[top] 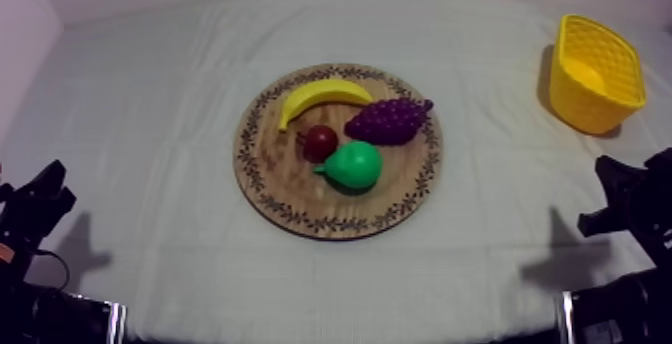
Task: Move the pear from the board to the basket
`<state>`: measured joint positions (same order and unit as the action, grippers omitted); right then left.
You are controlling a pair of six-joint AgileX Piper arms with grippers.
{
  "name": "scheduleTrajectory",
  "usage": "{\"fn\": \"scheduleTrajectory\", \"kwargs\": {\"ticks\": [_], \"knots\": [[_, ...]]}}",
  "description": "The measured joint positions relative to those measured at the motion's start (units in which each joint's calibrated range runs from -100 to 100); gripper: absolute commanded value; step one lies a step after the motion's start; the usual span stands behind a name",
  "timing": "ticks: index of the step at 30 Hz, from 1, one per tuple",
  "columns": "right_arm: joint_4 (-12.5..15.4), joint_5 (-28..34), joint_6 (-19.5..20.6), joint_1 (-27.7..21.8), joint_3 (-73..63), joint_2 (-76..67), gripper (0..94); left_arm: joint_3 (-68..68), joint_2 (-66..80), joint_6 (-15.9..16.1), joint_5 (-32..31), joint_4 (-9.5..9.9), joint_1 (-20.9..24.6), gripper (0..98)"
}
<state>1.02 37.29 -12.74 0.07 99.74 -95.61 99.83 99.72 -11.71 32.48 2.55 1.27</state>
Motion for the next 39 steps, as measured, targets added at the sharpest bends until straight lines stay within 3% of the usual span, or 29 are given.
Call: {"fn": "scheduleTrajectory", "kwargs": {"ticks": [39], "knots": [[0.0,0.0,0.8,0.6,0.0,0.0,0.5,0.0,0.0,0.0,0.0,0.00,0.0,0.1]]}}
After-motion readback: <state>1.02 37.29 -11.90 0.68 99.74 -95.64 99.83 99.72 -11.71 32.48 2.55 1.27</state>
